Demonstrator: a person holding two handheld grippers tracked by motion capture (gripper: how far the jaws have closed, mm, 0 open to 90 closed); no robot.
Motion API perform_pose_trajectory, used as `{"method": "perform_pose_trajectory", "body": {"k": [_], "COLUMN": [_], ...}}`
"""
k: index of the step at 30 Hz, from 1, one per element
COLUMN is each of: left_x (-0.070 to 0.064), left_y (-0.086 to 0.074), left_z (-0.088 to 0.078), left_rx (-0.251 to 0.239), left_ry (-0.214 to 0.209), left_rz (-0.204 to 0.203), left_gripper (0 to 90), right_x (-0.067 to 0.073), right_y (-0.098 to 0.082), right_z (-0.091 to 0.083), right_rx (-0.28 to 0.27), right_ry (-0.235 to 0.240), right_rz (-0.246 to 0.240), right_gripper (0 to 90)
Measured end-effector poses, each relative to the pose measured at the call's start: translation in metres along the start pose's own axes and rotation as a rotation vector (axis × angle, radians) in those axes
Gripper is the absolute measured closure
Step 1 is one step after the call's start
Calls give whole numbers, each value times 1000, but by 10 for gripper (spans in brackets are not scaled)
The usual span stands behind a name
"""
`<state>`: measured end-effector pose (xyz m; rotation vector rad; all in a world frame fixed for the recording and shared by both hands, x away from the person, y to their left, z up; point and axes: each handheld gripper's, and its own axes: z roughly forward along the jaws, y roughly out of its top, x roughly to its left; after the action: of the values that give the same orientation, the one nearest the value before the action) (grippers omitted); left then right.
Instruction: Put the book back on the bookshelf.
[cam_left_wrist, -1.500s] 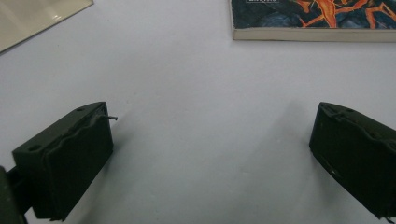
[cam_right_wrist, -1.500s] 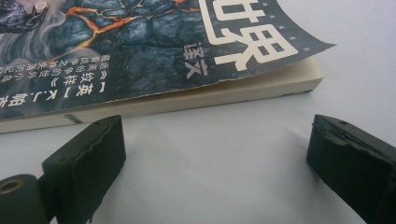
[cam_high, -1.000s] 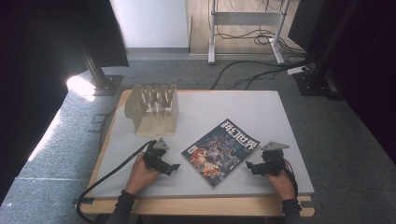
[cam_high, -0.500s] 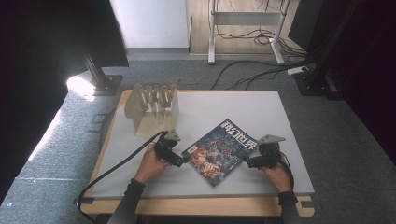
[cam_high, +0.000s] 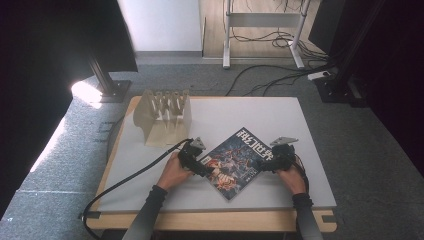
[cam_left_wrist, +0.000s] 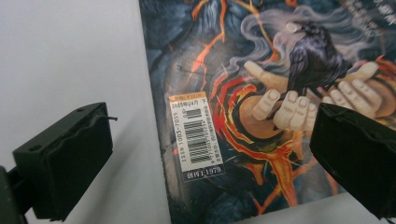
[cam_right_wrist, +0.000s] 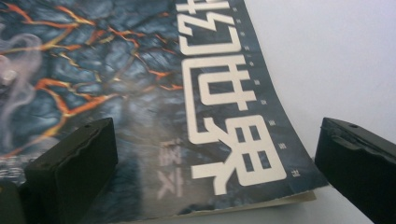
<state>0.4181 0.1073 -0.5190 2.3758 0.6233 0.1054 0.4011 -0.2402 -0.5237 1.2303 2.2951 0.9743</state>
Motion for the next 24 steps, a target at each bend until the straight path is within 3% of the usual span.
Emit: {"method": "perform_pose_trajectory", "body": {"k": [3, 4, 6, 13, 21, 24], "left_x": [-3, -4, -7, -18, -30, -34], "left_y": [-2, -3, -3, -12, -38, -42], "left_z": [3, 3, 3, -1, -21, -23], "left_rx": [-4, -5, -3, -13, -27, -26], "left_ry": [-28, -30, -37, -29, -21, -12], "left_rz": [8, 9, 14, 10, 1, 1], "left_gripper": [0, 0, 0, 0, 0, 0], "right_x": [-5, -7, -6, 1, 27, 32], "right_y": [-3, -6, -7, -10, -8, -6], "right_z": [4, 5, 5, 4, 7, 4], "right_rx": [4, 0, -6, -21, -12, -11], "right_ry": [30, 66, 77, 70, 89, 59], "right_rz": [25, 50, 52, 48, 22, 7], "right_gripper": [0, 25, 22, 13, 0, 0]}}
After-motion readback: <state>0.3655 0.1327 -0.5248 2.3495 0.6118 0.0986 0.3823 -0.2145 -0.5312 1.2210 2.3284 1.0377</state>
